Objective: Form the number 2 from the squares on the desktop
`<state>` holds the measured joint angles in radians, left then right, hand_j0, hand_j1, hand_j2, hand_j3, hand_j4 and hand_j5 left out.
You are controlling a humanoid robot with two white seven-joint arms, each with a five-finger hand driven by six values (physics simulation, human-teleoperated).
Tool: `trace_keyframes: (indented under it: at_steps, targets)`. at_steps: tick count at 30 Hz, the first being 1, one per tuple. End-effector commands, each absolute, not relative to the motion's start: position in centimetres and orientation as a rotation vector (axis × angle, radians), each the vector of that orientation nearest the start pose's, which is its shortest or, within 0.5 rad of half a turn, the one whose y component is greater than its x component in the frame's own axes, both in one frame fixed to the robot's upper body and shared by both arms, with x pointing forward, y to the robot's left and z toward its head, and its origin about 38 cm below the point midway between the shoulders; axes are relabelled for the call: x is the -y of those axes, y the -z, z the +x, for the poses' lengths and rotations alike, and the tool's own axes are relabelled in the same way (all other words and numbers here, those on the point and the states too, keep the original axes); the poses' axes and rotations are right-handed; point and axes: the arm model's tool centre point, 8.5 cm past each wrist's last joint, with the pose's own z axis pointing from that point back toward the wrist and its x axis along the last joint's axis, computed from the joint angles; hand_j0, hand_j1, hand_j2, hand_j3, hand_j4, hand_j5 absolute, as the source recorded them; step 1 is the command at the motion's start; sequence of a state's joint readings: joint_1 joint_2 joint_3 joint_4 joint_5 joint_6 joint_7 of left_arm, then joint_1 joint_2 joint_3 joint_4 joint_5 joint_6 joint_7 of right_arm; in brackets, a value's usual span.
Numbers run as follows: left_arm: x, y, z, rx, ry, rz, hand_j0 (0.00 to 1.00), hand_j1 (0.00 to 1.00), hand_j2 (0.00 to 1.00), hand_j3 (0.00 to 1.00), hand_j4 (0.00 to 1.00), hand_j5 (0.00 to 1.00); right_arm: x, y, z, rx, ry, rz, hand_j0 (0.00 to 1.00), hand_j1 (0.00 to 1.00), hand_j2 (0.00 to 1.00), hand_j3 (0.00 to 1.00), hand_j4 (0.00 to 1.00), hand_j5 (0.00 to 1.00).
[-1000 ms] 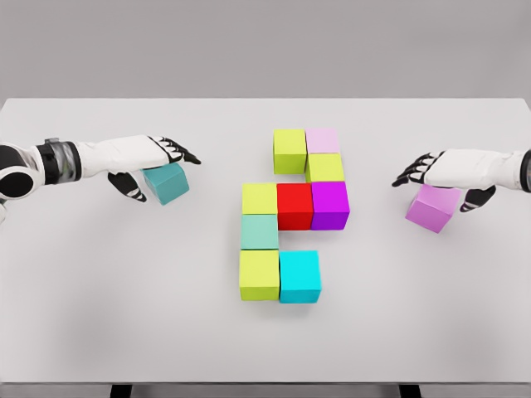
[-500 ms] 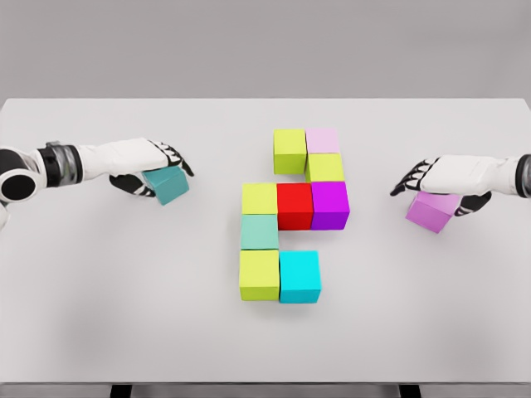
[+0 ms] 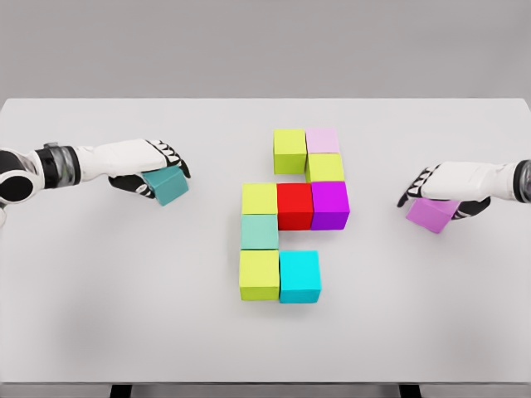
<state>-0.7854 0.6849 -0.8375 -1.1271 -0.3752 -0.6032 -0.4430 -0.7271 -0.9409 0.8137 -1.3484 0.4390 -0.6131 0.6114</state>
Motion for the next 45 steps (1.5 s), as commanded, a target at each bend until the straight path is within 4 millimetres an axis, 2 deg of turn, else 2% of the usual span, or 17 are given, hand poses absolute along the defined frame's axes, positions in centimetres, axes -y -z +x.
trace_keyframes:
  at_steps: [1,4,8,14,17,20,22,26,30,32,35,38,45]
  targets:
    - [-28.0,-16.5,47.4,1.352,2.03,0.286,0.42,0.42,0.42,0.42,0.42,0.42,35.9,-18.3,42.9,0.988,-2.246,-0.381,0.7,0.7,0.7,0.7,0.7,0.7]
    - [-27.1,-17.5,47.2,1.415,2.016,0.27,0.4,0.4,0.4,0.4,0.4,0.4,35.8,-18.4,42.9,0.99,-2.248,-0.383,0.66,0.66,0.66,0.66,0.66,0.66]
    - [-26.4,-18.2,47.1,1.448,2.005,0.266,0.39,0.39,0.39,0.39,0.39,0.39,35.8,-18.9,43.1,1.0,-2.247,-0.394,0.66,0.66,0.66,0.66,0.66,0.66]
    - [-25.4,-19.7,48.0,1.514,1.873,0.313,0.37,0.37,0.37,0.37,0.37,0.37,35.9,-20.3,43.7,1.025,-2.235,-0.426,0.64,0.64,0.64,0.64,0.64,0.64]
    - [-24.6,-19.7,48.6,1.5,1.792,0.358,0.38,0.38,0.38,0.38,0.38,0.38,35.9,-21.1,44.0,1.045,-2.227,-0.435,0.64,0.64,0.64,0.64,0.64,0.64]
    - [-24.1,-20.2,48.8,1.501,1.738,0.398,0.38,0.38,0.38,0.38,0.38,0.38,37.0,-22.0,43.5,1.053,-2.201,-0.431,0.61,0.61,0.61,0.61,0.61,0.61]
    - [-23.9,-20.4,48.9,1.484,1.695,0.406,0.38,0.38,0.38,0.38,0.38,0.38,36.9,-22.2,43.4,1.07,-2.193,-0.421,0.61,0.61,0.61,0.61,0.61,0.61]
    - [-23.0,-20.4,48.6,1.459,1.687,0.416,0.38,0.38,0.38,0.38,0.38,0.38,37.1,-23.3,42.8,1.071,-2.212,-0.437,0.61,0.61,0.61,0.61,0.61,0.61]
    - [-21.8,-20.2,48.6,1.461,1.682,0.417,0.38,0.38,0.38,0.38,0.38,0.38,36.2,-23.9,42.5,1.115,-2.231,-0.445,0.61,0.61,0.61,0.61,0.61,0.61]
    - [-21.3,-20.2,48.8,1.459,1.671,0.423,0.38,0.38,0.38,0.38,0.38,0.38,34.7,-24.4,41.9,1.15,-2.271,-0.434,0.6,0.6,0.6,0.6,0.6,0.6]
    - [-20.4,-19.8,49.1,1.44,1.659,0.446,0.38,0.38,0.38,0.38,0.38,0.38,34.0,-25.0,41.2,1.166,-2.305,-0.434,0.59,0.59,0.59,0.59,0.59,0.59]
    - [-20.1,-19.5,49.3,1.422,1.635,0.461,0.38,0.38,0.38,0.38,0.38,0.38,33.5,-25.0,41.0,1.199,-2.306,-0.434,0.59,0.59,0.59,0.59,0.59,0.59]
    - [-18.4,-18.9,49.7,1.407,1.594,0.489,0.37,0.37,0.37,0.37,0.37,0.37,32.3,-24.1,39.0,1.165,-2.396,-0.368,0.56,0.56,0.56,0.56,0.56,0.56]
